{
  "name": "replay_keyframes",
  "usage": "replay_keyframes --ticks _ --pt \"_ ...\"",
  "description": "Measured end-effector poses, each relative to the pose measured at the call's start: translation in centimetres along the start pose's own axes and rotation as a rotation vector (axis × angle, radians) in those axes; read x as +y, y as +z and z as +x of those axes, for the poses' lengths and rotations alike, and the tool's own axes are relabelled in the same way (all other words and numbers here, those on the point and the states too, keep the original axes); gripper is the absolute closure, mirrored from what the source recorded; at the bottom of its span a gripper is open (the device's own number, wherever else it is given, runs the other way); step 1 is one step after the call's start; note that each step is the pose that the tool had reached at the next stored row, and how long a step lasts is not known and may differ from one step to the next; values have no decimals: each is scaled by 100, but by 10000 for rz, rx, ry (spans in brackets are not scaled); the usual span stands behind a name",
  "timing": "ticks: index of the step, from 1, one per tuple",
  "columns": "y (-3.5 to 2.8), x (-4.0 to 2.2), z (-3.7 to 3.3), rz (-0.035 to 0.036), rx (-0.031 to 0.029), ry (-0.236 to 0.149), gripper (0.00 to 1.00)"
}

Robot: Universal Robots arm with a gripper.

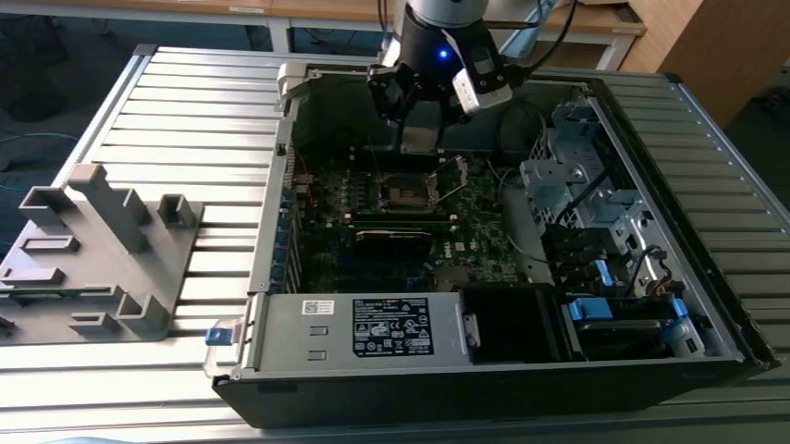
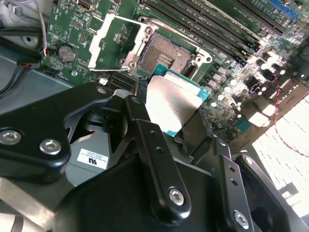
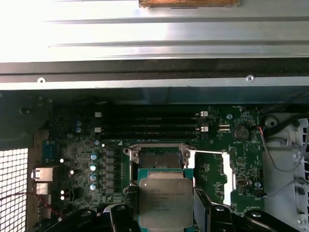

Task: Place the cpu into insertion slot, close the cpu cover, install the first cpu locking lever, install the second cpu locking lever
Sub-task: 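Place the cpu into insertion slot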

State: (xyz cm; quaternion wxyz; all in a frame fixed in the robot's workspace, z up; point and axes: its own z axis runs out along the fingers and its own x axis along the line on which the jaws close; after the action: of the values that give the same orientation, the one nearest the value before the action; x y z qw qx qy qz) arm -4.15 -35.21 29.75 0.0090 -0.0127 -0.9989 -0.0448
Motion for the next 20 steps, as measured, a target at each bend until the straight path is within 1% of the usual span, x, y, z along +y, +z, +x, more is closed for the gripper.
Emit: replay_keyframes --ticks 2,7,10,15,20 --pt "23 -2 -1 -1 0 0 46" --pt "27 -2 -1 0 0 0 46" --pt "49 -4 -1 -7 -1 1 46" --pt "103 -9 -2 -6 0 0 46" --pt "185 -17 -3 -6 0 -2 46"
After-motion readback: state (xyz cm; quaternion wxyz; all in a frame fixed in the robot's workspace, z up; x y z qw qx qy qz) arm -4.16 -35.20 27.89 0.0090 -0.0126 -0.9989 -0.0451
